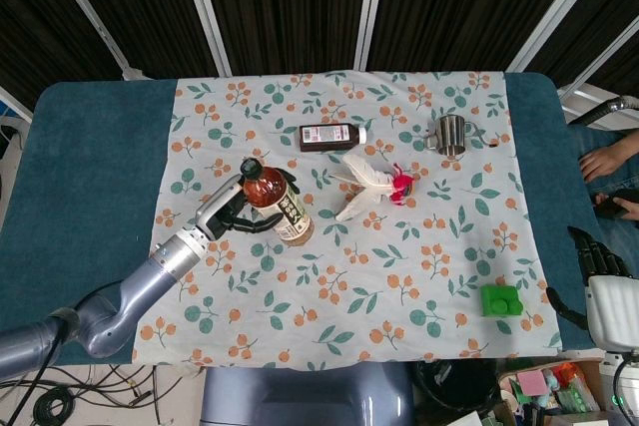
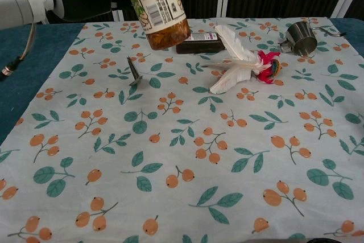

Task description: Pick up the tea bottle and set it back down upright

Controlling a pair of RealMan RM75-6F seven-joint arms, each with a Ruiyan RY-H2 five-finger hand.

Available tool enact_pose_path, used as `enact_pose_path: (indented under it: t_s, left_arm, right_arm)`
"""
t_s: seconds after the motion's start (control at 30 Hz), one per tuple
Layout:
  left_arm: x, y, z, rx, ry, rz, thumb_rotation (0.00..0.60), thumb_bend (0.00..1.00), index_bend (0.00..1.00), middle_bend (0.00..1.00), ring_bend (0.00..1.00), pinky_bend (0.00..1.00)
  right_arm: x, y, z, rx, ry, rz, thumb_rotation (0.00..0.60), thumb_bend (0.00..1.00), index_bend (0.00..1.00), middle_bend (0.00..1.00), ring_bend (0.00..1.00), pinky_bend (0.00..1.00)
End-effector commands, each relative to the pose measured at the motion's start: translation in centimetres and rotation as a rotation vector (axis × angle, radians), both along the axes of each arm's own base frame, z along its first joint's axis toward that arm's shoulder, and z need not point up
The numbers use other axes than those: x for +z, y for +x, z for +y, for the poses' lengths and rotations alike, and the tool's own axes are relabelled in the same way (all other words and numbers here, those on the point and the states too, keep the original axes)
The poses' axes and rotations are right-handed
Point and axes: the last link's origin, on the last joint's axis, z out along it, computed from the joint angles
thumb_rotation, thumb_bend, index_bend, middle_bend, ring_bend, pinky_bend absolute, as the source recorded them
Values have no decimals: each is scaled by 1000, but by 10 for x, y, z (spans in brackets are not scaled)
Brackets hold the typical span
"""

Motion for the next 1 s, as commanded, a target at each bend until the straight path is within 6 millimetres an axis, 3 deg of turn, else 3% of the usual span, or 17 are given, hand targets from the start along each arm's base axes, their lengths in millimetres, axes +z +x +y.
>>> enact_pose_path:
  t_s: [0.03, 0.63, 1.0]
  left_arm:
    - [13, -3, -9, -31, -134, 25, 600, 528, 306, 340, 327, 416]
    - [-36, -39, -25, -170, -3, 273, 600, 528, 306, 338, 327, 416]
    - [-81, -61, -28, -216, 202, 429, 600, 528, 305, 335, 317, 408]
  right_arm:
    - [0, 0, 0, 0, 1, 1, 600, 165, 88, 109, 176, 255]
    - [0, 0, 0, -2, 0, -1, 600, 165, 88, 109, 176, 256]
    - [1, -1, 0, -6, -5, -2, 600, 165, 88, 109, 176, 256]
